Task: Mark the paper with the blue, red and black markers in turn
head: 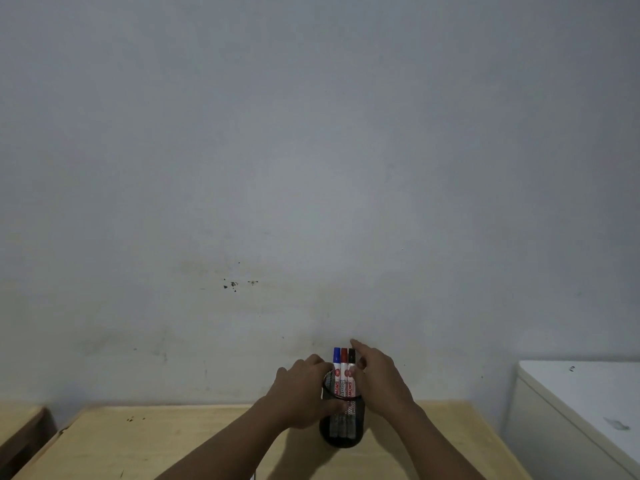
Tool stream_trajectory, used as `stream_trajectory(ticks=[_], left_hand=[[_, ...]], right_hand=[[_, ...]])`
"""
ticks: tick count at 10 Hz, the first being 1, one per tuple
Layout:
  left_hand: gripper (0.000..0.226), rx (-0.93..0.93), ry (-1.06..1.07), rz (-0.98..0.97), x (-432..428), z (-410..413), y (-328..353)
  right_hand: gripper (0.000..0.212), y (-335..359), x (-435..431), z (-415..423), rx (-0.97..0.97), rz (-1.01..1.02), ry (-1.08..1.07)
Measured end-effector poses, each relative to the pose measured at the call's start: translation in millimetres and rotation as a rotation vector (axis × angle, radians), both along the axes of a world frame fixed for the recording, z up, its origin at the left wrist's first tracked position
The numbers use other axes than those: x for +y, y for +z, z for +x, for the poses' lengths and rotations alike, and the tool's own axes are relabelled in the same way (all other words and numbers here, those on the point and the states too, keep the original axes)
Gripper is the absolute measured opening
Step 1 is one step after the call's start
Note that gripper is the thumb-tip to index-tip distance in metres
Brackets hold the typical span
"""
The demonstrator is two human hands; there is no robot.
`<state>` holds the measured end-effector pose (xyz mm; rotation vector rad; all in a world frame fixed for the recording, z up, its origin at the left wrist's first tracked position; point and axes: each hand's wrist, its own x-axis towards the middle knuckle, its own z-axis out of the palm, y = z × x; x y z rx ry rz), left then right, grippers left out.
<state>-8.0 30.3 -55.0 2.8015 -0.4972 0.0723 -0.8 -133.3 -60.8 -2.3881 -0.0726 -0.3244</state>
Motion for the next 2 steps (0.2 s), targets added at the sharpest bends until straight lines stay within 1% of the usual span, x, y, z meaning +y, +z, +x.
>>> stream_trajectory(ticks=[1,2], left_hand=[[0.078,-0.035,0.011,0.025,4.5,-7.2,6.3],[0.081,-0.122,0.080,0.005,14.2,-18.1,17.1]], right_hand=[[0.054,3.6,-2.1,-7.9,-0.022,-0.026,0.000],[0.054,12.6,-0.1,-21.5,-0.075,-0.060,-0.018]])
